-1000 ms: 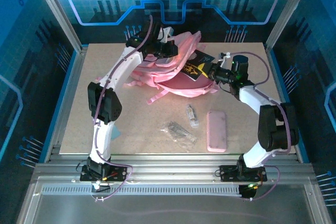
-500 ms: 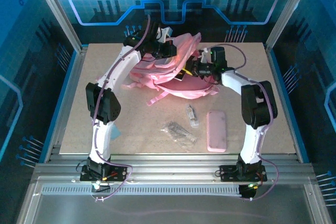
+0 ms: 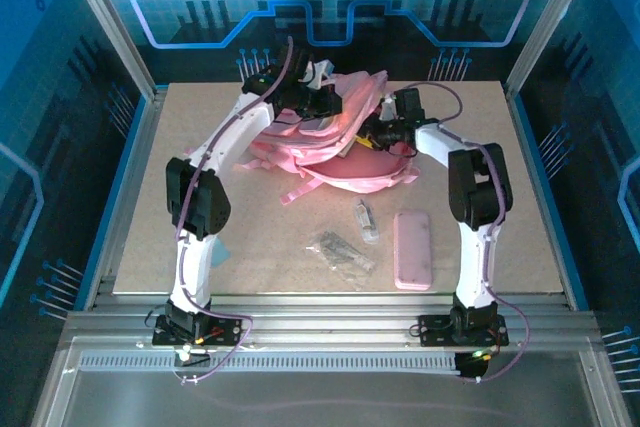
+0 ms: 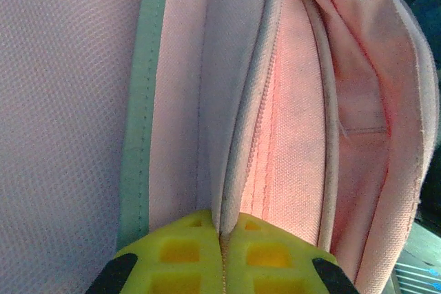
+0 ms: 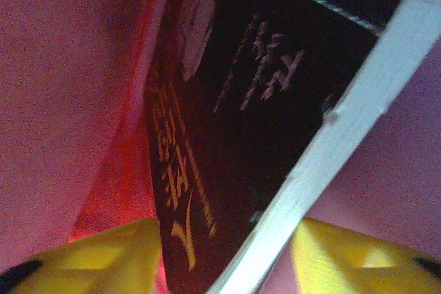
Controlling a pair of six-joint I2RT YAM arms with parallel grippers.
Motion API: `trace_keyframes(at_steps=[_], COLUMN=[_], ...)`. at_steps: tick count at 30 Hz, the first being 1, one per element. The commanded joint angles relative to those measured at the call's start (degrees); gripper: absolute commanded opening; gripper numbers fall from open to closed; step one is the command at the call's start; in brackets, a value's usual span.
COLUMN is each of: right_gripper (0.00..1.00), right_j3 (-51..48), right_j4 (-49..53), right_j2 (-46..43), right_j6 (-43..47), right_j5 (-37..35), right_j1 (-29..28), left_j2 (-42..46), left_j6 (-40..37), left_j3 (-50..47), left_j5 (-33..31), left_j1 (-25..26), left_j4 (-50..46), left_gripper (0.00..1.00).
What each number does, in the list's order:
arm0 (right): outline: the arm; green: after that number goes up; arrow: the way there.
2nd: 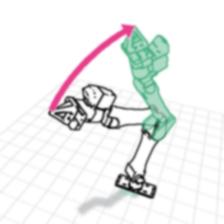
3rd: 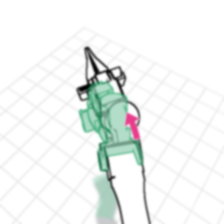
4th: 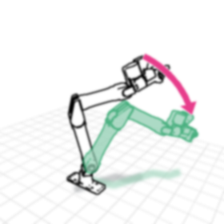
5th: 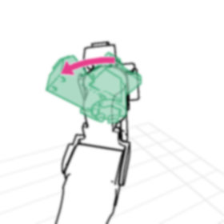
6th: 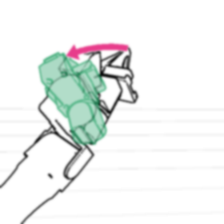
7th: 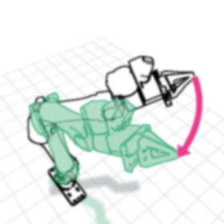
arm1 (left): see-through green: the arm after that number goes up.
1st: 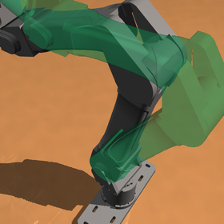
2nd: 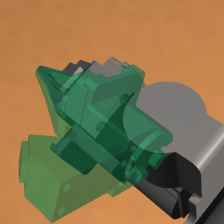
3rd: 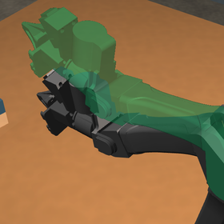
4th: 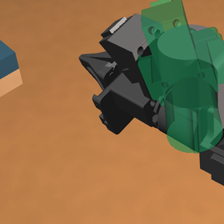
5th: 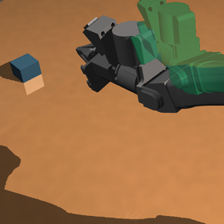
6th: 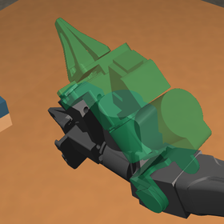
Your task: Pack the student bag
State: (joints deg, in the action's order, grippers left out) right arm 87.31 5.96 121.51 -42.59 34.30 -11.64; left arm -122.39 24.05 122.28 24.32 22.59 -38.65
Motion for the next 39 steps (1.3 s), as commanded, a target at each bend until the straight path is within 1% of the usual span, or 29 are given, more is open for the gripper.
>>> trace_keyframes(at_steps=[1,3,5,7,9,10,11,12,14,17,19,25,29,34,37,39], right_gripper=[0.62,0.66,0.7,0.72,0.74,0.74,0.75,0.75,0.75,0.76,0.76,0.76,0.76,0.75,0.74,0.73], right_j3=[-5.3,-9.3,-11.3,-12.8,-14.4,-15.1,-15.8,-16.6,-17.9,-20.2,-22.0,-25.3,-27.5,-30.8,-33.0,-33.9], right_j4=[4.9,9.0,14.2,18.9,22.2,23.2,24.2,24.9,26.0,26.8,26.3,24.7,20.7,14.5,11.5,10.3], right_j2=[-10.8,-16.9,-22.2,-27.1,-32.2,-34.2,-36.1,-38.2,-41.3,-45.2,-47.1,-48.6,-48.5,-48.3,-48.4,-48.7], right_j6=[4.4,7.2,10.8,13.7,16.1,16.9,17.6,18.1,18.6,18.3,17.6,14.9,12.2,10.0,8.7,8.5], right_j5=[-3.3,-6.3,-11.9,-17.1,-20.4,-21.4,-22.0,-22.4,-23.6,-26.2,-27.6,-30.5,-29.4,-27.6,-27.8,-29.2], right_j1=[3.0,4.7,5.8,6.5,6.9,6.8,6.6,6.3,5.3,3.1,1.5,-3.9,-6.4,-8.4,-10.9,-12.9], left_j2=[4.5,4.7,4.3,3.9,3.4,3.1,2.9,3.1,4.3,9.5,14.2,27.9,32.3,32.4,29.8,27.2], left_j6=[3.3,3.6,3.7,4.4,5.2,5.6,6.1,6.5,6.9,7.8,9.3,18.3,24.3,28.2,30.3,31.0], left_j3=[-2.6,-4.5,-5.3,-6.0,-6.5,-6.6,-6.7,-7.2,-9.2,-17.9,-25.6,-51.7,-63.6,-69.7,-71.2,-71.5], left_j5=[-0.6,-2.2,-3.8,-4.5,-4.9,-4.8,-4.9,-5.0,-5.4,-8.2,-10.4,-15.9,-19.2,-23.8,-26.0,-25.6], left_j1=[0.3,0.5,0.9,1.4,1.8,1.9,2.1,2.2,2.2,2.1,1.7,-2.2,-4.6,-5.6,-5.8,-6.1], left_j4=[8.6,10.3,10.9,11.8,12.8,12.7,12.5,12.2,11.8,14.5,17.6,30.0,36.7,41.0,44.7,48.9], left_gripper=[0.0,0.0,0.0,0.0,0.01,0.11,0.29,0.41,0.56,0.72,0.78,0.8,0.79,0.79,0.77,0.75])
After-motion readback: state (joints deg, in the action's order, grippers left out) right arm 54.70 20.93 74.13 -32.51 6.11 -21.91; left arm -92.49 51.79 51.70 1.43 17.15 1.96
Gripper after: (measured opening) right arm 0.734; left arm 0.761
